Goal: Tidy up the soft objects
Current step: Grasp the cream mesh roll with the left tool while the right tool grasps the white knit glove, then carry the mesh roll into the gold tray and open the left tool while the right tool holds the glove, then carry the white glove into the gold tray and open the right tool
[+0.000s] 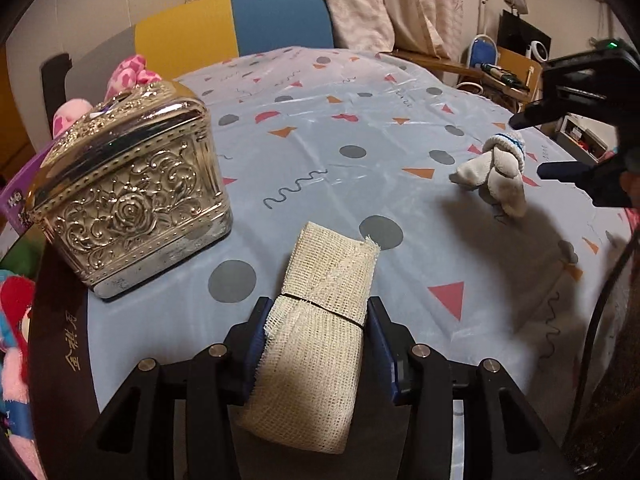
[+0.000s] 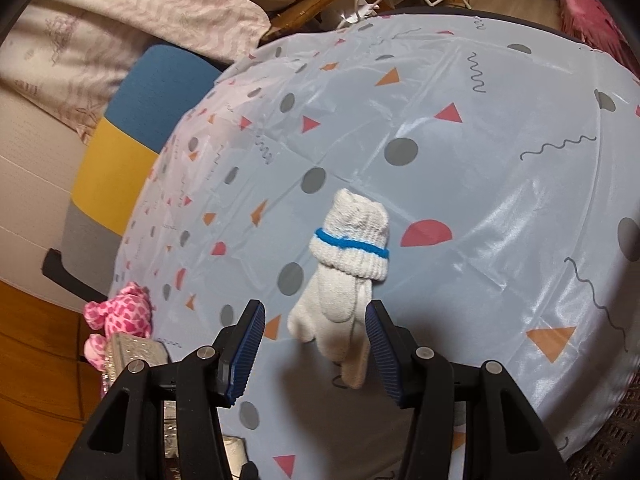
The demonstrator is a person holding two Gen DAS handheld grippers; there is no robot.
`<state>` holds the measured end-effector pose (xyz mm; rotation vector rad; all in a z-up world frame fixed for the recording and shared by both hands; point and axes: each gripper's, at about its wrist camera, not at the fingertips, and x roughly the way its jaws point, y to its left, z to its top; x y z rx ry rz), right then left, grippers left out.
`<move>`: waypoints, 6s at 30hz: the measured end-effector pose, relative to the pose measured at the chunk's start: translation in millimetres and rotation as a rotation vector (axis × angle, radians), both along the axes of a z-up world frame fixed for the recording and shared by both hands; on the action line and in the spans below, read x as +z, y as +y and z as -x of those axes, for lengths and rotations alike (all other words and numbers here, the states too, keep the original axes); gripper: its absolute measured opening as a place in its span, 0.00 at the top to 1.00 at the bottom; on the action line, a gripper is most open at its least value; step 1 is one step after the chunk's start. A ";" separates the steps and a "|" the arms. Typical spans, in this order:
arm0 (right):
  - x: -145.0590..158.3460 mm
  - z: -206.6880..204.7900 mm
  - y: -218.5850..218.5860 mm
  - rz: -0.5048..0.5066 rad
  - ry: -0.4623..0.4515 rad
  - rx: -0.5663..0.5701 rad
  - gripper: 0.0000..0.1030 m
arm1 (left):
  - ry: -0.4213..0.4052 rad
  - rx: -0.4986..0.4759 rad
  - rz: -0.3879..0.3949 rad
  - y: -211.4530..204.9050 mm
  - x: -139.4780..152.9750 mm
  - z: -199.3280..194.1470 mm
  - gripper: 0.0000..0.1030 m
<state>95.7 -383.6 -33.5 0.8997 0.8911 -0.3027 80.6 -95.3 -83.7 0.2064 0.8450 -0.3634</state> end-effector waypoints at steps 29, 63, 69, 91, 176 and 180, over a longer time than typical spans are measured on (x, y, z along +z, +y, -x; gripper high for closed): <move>-42.0 -85.9 107.8 0.248 0.170 0.678 0.84 | 0.003 0.009 0.087 17.9 1.4 12.5 0.53; -39.3 -89.0 120.2 0.469 0.137 0.774 0.83 | -0.034 0.024 0.122 32.4 80.3 40.5 0.55; -35.7 -88.7 125.3 0.534 0.141 0.798 0.83 | -0.053 0.050 0.122 51.2 96.9 50.9 0.55; -33.8 -86.2 129.2 0.600 0.140 0.823 0.82 | -0.013 0.191 0.172 135.1 91.8 70.3 0.55; 26.3 46.3 423.6 0.561 -0.151 1.360 0.88 | -0.119 0.710 0.201 313.5 106.1 83.8 0.06; 5.8 45.7 427.3 0.612 -0.112 1.368 0.84 | -0.129 0.713 0.188 312.4 106.9 86.8 0.00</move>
